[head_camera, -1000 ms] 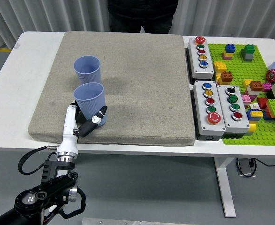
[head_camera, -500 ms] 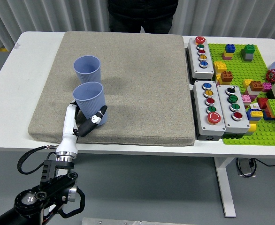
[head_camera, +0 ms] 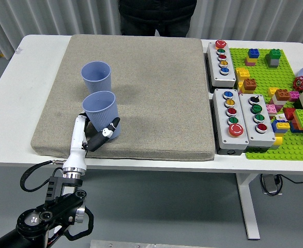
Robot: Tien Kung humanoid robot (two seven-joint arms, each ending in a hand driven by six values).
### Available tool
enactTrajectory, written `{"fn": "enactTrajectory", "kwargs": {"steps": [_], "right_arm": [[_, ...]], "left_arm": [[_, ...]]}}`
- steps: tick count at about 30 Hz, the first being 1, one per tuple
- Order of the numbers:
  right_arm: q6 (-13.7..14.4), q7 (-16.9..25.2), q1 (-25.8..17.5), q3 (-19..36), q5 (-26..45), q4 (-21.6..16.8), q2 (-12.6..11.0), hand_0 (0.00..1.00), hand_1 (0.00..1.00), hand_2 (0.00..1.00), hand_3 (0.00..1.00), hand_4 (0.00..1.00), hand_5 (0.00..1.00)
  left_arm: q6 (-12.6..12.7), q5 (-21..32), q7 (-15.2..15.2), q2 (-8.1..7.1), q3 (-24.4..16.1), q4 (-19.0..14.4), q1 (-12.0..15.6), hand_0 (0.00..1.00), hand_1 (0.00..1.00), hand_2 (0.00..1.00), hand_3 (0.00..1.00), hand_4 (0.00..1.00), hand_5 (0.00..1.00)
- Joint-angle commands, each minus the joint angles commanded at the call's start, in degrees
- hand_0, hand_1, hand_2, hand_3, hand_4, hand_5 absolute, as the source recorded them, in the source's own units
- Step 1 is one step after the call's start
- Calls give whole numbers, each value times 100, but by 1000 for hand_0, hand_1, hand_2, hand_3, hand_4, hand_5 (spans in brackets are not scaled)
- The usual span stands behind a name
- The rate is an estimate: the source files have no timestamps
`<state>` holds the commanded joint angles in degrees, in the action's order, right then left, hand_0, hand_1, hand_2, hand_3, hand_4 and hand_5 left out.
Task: Pick cup pour cup place
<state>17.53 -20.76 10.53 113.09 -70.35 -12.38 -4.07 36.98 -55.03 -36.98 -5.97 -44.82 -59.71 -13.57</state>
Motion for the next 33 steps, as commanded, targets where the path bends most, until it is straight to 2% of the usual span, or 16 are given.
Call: {"fn": "enactTrajectory", "kwargs": {"steps": [13,25,33], "right_arm": [[1,1,0,6,-1,0,1,675,616,569,577,2,208],[13,-1,17,-17,26,-1,1,674,616,569,577,2,208],[6,-6,-3,-1,-4,-1,4,675,616,569,577,2,208]], "left_arm": [[0,-208,0,-9,-69,-8,-3,756,753,790,637,870,499],[0,-429,0,2,-19,244,-72,785,779,812,640,871,502],[0,-494,0,2,-42,249,-47,778,780,809,648,870,501]]}}
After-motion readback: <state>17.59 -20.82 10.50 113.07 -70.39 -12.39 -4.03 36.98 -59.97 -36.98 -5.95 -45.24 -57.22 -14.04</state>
